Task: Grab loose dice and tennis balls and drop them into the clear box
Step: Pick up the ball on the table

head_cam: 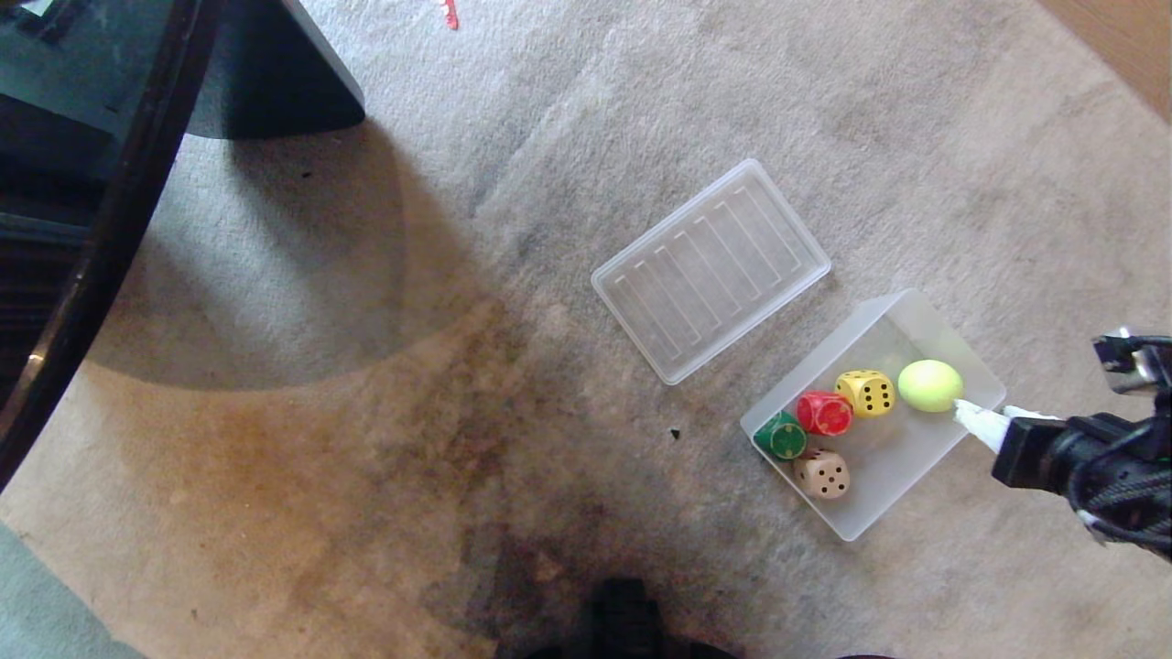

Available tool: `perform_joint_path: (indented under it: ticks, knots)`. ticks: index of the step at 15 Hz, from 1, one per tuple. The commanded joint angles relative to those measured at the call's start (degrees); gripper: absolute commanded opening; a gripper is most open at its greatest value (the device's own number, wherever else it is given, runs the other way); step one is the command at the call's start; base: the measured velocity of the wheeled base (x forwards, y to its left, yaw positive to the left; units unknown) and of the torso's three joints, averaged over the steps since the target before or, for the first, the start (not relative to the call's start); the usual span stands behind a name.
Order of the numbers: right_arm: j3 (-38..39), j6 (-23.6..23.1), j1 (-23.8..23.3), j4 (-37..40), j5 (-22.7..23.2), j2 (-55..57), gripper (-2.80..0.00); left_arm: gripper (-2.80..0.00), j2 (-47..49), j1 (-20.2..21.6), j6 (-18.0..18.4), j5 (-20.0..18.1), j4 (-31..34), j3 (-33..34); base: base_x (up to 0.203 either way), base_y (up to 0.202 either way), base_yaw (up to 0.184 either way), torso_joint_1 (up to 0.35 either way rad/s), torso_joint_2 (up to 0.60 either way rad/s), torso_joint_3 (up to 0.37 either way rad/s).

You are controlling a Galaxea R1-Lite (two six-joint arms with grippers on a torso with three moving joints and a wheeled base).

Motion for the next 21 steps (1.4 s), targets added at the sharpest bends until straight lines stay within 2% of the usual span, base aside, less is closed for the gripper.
perform_joint_path:
  ticks: [1, 5, 6, 8, 10, 12, 14, 15, 21]
  knots:
    - [1.5, -0.84, 0.0, 17.44, 0.08, -22.79, -2.8, -2.8, 0.0, 0.02, -0.02, 0.02, -0.05, 0.09, 0.0, 0.0, 0.0, 0.0, 0.0, 0.0]
    - [2.93, -3.45, -0.26, 49.52, -0.21, -49.31, -2.8, -2.8, 0.0, 0.02, -0.02, 0.02, -0.05, 0.09, 0.0, 0.0, 0.0, 0.0, 0.0, 0.0]
    - [3.32, -4.11, -0.68, 55.88, -0.19, -54.31, -2.8, -2.8, 0.0, 0.02, -0.02, 0.02, -0.05, 0.09, 0.0, 0.0, 0.0, 0.0, 0.0, 0.0]
    - [4.84, -5.9, -2.62, 63.02, 0.32, -62.65, -2.8, -2.8, 0.0, 0.02, -0.02, 0.02, -0.05, 0.09, 0.0, 0.0, 0.0, 0.0, 0.0, 0.0]
    - [7.49, -7.06, -4.86, 64.78, 1.14, -66.56, -2.8, -2.8, 0.0, 0.02, -0.02, 0.02, -0.04, 0.09, 0.0, 0.0, 0.0, 0.0, 0.0, 0.0]
    - [10.58, -6.79, -4.6, 62.75, 1.62, -70.65, -2.8, -2.8, 0.0, 0.02, -0.02, 0.02, -0.02, 0.0, 0.0, 0.0, 0.0, 0.0, 0.0, 0.0]
    - [10.96, -8.58, -4.15, 62.09, 3.11, -77.86, -2.8, -2.8, 0.0, 0.02, -0.02, 0.02, -0.05, 0.09, 0.0, 0.0, 0.0, 0.0, 0.0, 0.0]
    - [11.36, -10.18, -3.88, 61.17, 4.02, -79.04, -2.8, -2.8, 0.0, 0.02, -0.02, 0.02, 0.04, 0.09, 0.0, 0.0, 0.0, 0.0, 0.0, 0.0]
    - [11.39, -10.42, -3.94, 61.2, 3.99, -79.07, -2.8, -2.8, 0.0, 0.02, -0.02, 0.02, -0.05, 0.09, 0.0, 0.0, 0.0, 0.0, 0.0, 0.0]
